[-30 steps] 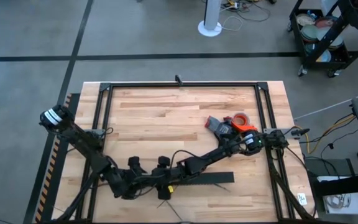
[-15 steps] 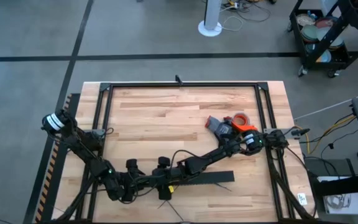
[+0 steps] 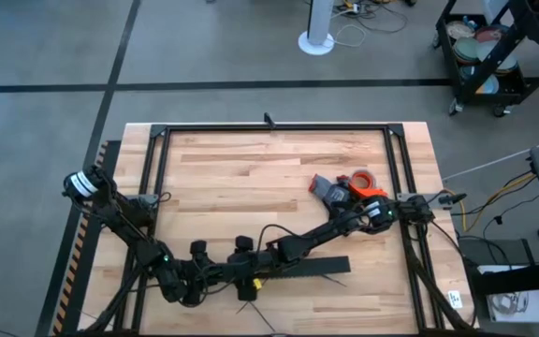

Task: Ziptie cables
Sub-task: Insert the black cable duct cover into the black cable duct

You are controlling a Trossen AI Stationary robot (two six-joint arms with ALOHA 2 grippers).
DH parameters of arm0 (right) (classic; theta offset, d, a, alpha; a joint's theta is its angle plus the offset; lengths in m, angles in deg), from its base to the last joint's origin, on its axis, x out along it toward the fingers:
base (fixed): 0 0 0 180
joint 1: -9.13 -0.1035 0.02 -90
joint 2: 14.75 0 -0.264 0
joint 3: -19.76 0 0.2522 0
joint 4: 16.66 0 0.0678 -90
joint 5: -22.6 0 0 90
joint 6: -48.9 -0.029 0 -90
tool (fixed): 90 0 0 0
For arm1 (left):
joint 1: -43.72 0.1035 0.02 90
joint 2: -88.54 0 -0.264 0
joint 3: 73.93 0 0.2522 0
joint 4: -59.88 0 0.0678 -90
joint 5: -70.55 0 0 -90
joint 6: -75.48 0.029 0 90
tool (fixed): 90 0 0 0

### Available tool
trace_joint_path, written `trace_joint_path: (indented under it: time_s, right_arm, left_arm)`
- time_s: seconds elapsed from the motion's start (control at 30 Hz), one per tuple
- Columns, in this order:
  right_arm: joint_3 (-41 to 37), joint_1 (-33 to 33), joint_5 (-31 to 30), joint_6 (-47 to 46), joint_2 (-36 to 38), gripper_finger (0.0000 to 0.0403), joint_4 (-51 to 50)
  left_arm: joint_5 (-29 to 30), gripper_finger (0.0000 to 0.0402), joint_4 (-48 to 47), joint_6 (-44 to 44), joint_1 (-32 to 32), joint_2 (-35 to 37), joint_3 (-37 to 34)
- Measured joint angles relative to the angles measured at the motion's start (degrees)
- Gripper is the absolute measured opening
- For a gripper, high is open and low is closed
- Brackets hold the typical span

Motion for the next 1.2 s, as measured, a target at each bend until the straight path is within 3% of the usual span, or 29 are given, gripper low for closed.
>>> trace_joint_path:
  time_s: [0.17,0.4,0.77,1.07,1.2]
  right_arm:
    - [0.50,0.15,0.15,0.35,-1.37,0.0225,2.86]
    - [3.57,0.21,1.39,0.29,-3.07,0.0219,2.07]
    - [6.57,0.16,-1.40,-2.17,-4.08,0.0217,-0.79]
    - [7.82,0.24,-1.22,-1.59,-5.41,0.0239,0.73]
    - [9.20,0.30,-0.90,1.19,-4.27,0.0239,-6.02]
  left_arm:
    - [-0.05,0.0250,-0.22,0.56,0.02,-0.04,-0.07]
    - [0.04,0.0227,-0.54,0.09,0.04,-0.04,-0.11]
    - [0.52,0.0225,-0.63,-0.13,0.07,-0.09,-0.17]
    - [0.91,0.0226,-0.54,-0.01,0.07,-0.11,-0.15]
    - [1.74,0.0227,0.02,-0.63,0.33,-0.13,-0.09]
